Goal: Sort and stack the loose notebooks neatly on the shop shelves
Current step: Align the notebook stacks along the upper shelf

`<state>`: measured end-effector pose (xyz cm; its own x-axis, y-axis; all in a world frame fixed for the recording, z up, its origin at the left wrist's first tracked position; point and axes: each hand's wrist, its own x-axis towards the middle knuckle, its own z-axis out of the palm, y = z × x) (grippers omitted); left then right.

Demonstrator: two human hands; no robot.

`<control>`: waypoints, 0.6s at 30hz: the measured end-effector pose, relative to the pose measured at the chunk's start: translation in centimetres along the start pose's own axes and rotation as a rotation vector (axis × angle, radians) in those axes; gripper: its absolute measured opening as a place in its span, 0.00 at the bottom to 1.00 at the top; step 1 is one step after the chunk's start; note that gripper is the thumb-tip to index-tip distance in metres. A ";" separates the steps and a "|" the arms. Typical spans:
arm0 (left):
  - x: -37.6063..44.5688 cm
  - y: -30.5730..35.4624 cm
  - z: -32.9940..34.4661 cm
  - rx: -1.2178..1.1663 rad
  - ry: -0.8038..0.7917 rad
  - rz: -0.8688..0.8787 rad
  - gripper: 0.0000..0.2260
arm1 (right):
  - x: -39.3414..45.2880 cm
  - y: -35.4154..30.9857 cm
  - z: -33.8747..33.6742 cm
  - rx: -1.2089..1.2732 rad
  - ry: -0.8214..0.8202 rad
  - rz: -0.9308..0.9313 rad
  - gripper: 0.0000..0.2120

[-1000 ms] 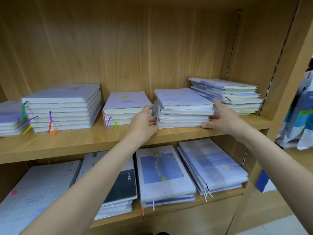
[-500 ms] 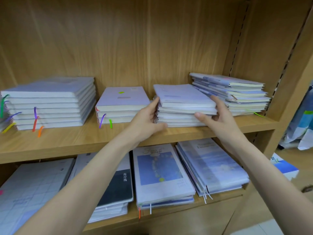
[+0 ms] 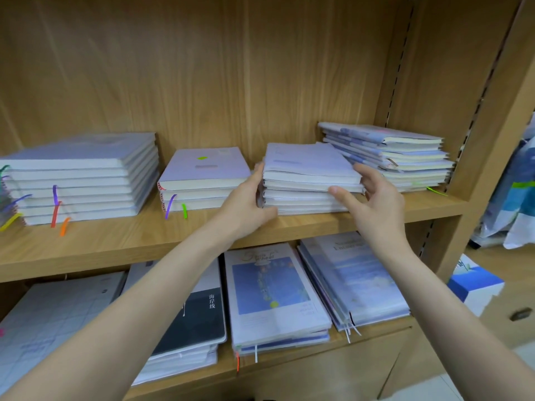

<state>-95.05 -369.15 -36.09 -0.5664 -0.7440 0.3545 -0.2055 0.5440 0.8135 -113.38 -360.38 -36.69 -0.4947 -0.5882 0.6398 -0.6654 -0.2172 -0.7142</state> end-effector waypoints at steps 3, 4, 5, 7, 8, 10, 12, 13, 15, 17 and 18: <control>0.0 0.0 0.0 -0.049 0.000 0.001 0.38 | 0.0 0.0 -0.1 0.062 -0.013 0.025 0.26; 0.1 -0.1 0.1 -0.061 0.003 0.011 0.37 | 0.0 0.0 -0.1 0.086 -0.037 0.042 0.27; 0.1 -0.1 0.2 -0.060 0.013 0.021 0.36 | 0.1 0.1 -0.2 0.122 -0.066 0.068 0.28; 0.2 -0.2 0.4 -0.056 0.039 0.034 0.36 | 0.3 0.2 -0.4 0.200 -0.120 0.129 0.31; 0.2 -0.2 0.4 -0.055 0.050 0.037 0.36 | 0.5 0.2 -0.5 0.223 -0.136 0.146 0.31; 0.4 -0.4 0.5 -0.043 0.078 0.034 0.36 | 0.9 0.3 -0.7 0.245 -0.157 0.163 0.30; 0.4 -0.7 0.6 -0.032 0.105 0.035 0.36 | 1.2 0.4 -0.7 0.256 -0.181 0.174 0.30; 0.3 -0.7 0.6 -0.031 0.112 0.034 0.36 | 1.3 0.5 -0.7 0.252 -0.195 0.172 0.30; 0.3 -0.7 0.6 -0.042 0.118 0.038 0.36 | 1.5 0.5 -0.5 0.238 -0.222 0.161 0.29; 0.4 -0.6 0.7 -0.050 0.123 0.047 0.34 | 1.8 0.7 -0.5 0.254 -0.230 0.171 0.28; 0.4 -0.6 0.7 -0.043 0.126 0.050 0.34 | 1.9 0.7 -0.6 0.271 -0.233 0.183 0.27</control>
<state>-95.73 -369.51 -36.76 -0.4698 -0.7606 0.4480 -0.1432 0.5665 0.8116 -115.12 -361.16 -35.81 -0.4307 -0.7905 0.4355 -0.3908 -0.2716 -0.8795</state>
